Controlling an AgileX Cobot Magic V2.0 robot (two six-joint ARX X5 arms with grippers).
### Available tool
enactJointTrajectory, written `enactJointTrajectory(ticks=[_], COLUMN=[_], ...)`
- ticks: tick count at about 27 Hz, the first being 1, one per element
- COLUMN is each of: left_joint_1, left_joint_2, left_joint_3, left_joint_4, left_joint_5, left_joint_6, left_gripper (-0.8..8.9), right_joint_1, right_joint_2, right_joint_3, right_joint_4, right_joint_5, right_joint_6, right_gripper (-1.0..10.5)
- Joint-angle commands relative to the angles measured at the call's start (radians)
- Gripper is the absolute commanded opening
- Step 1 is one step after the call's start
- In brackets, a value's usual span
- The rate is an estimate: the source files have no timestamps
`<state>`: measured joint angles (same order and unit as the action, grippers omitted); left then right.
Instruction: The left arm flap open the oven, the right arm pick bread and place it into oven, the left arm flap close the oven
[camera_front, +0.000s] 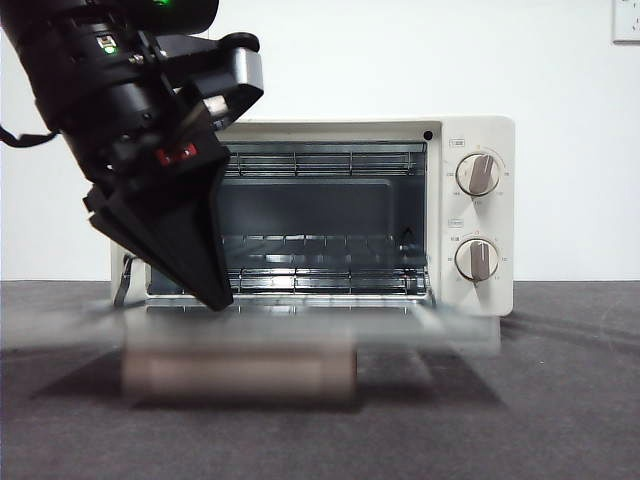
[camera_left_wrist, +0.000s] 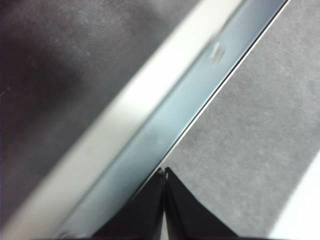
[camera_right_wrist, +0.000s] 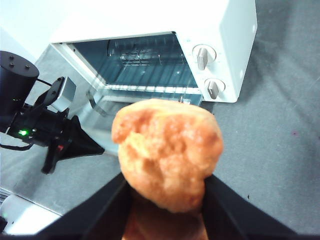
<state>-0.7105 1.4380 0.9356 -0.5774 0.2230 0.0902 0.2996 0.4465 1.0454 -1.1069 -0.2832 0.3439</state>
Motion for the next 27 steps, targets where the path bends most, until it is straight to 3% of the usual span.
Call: enactJointTrajectory(ticks=[1, 7, 11, 21, 27], left_joint_1=[-0.011, -0.017, -0.017, -0.017, -0.017], left_joint_2=[0.019, -0.044, -0.189, -0.55, -0.72], left_joint_3=[0.009, 0.022, 0.039, 0.059, 0.069], left_joint_4=[0.013, -0.056, -0.104, -0.179, -0.265], left_joint_5=[-0.014, -0.013, -0.014, -0.017, -0.117], left_joint_6=[-0.005, -0.006, -0.035, -0.129, -0.145], left_gripper=[0.09, 0.09, 0.1, 0.1, 0.1], right_joint_1=[0.004, 0.004, 0.004, 0.016, 0.096], right_joint_2=[0.001, 0.003, 0.058, 0.244, 0.384], right_joint_3=[0.017, 0.017, 0.015, 0.009, 0.005], right_joint_4=[0.013, 0.014, 0.014, 0.099, 0.214], right_joint_5=[0.003, -0.019, -0.107, -0.206, -0.214], right_joint_6=[-0.013, -0.019, -0.042, -0.098, -0.089], right_gripper=[1.9, 1.9, 1.9, 1.9, 1.9])
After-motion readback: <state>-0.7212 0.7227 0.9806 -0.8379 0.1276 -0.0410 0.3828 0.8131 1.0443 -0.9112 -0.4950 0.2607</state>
